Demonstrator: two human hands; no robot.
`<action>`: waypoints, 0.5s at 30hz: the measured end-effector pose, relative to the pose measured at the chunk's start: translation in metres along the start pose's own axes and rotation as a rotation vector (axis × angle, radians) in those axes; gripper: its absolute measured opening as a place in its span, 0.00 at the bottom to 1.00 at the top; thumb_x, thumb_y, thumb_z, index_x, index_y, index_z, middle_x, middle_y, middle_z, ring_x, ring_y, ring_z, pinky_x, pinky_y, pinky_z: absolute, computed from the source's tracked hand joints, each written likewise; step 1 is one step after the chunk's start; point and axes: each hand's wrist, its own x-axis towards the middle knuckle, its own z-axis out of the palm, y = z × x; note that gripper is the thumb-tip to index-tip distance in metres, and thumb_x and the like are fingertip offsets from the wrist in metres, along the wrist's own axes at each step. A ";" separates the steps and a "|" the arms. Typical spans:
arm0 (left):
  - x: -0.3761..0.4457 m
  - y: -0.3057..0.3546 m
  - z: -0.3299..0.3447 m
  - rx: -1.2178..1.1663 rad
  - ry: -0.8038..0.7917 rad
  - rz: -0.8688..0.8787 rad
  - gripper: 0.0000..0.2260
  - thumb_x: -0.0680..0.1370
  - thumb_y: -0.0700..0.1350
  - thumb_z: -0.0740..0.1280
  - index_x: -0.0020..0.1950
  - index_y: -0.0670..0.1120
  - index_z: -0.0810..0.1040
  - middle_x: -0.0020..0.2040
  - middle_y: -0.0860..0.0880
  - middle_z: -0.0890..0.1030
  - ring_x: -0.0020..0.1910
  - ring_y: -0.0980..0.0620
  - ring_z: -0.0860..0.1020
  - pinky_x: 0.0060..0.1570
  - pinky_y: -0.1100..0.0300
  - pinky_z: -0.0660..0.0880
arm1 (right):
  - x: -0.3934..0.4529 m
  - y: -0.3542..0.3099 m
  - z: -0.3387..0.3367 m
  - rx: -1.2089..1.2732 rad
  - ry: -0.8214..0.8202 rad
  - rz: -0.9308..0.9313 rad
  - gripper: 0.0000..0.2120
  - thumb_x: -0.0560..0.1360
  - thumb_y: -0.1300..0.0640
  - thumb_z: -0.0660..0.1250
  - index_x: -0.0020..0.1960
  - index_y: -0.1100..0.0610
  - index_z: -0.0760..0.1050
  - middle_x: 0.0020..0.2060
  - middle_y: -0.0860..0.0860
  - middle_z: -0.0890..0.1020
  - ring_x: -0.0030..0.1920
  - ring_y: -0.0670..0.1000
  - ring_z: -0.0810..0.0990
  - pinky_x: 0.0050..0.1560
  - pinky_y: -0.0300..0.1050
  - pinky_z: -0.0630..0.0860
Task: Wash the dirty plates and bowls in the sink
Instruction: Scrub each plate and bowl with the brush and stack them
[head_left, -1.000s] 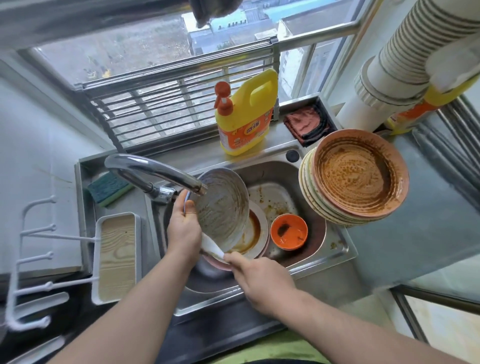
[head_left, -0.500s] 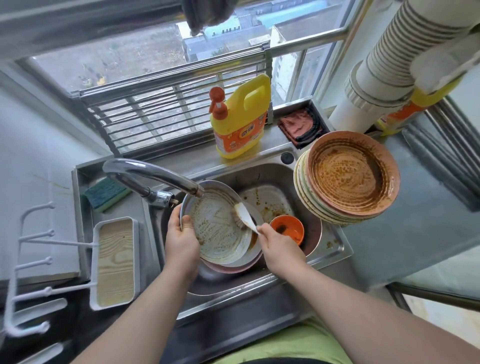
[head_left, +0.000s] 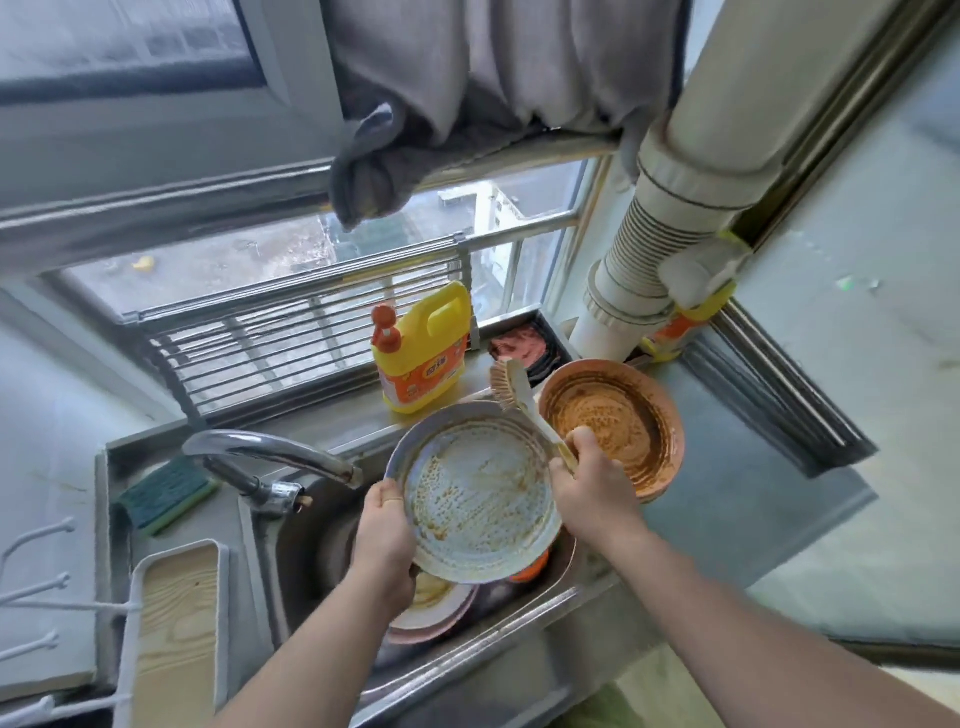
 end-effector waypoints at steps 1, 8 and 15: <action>-0.002 0.006 0.014 0.048 -0.030 0.034 0.09 0.89 0.54 0.55 0.57 0.55 0.73 0.59 0.43 0.81 0.57 0.43 0.81 0.58 0.41 0.81 | 0.007 0.005 -0.016 -0.025 0.021 0.005 0.04 0.84 0.51 0.62 0.56 0.47 0.67 0.41 0.49 0.79 0.42 0.55 0.79 0.42 0.54 0.76; -0.012 0.032 0.117 0.390 -0.238 0.136 0.14 0.84 0.42 0.63 0.68 0.56 0.74 0.54 0.51 0.85 0.50 0.49 0.86 0.52 0.44 0.85 | 0.053 0.073 -0.107 -0.169 0.111 0.137 0.07 0.84 0.51 0.65 0.59 0.52 0.70 0.49 0.56 0.82 0.49 0.63 0.79 0.46 0.51 0.71; -0.018 0.013 0.173 0.512 -0.126 0.290 0.24 0.84 0.48 0.69 0.79 0.56 0.68 0.51 0.60 0.80 0.52 0.56 0.82 0.55 0.51 0.82 | 0.053 0.124 -0.130 -0.103 0.043 0.137 0.11 0.85 0.46 0.63 0.49 0.51 0.67 0.42 0.52 0.81 0.44 0.59 0.79 0.45 0.56 0.76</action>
